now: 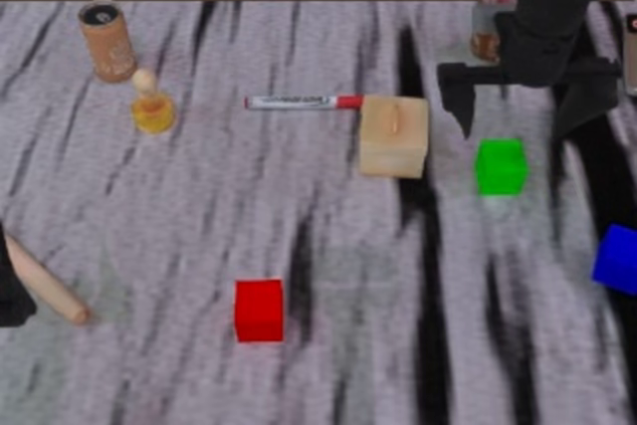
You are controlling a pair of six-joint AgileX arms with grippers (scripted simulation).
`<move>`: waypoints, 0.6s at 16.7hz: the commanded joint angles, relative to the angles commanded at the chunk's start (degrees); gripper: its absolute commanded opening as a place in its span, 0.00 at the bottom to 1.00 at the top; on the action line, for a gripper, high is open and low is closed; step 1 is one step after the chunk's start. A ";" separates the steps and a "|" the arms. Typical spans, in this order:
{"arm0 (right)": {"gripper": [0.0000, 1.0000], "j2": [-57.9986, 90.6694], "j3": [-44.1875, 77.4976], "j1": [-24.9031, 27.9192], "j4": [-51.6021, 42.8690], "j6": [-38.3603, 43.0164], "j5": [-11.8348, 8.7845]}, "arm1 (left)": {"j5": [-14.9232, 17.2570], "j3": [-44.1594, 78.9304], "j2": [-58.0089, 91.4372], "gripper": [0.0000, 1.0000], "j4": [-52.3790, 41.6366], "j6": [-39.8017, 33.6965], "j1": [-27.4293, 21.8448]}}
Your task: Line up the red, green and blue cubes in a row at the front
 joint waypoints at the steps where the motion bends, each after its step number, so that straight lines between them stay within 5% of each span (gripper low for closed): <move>1: 1.00 0.00 0.00 0.00 0.00 0.00 0.00 | 0.00 0.00 0.00 1.00 0.00 0.00 0.00; 10: 1.00 2.94 -8.14 -0.02 11.56 0.01 0.04 | 0.00 0.00 0.00 1.00 0.00 0.00 0.00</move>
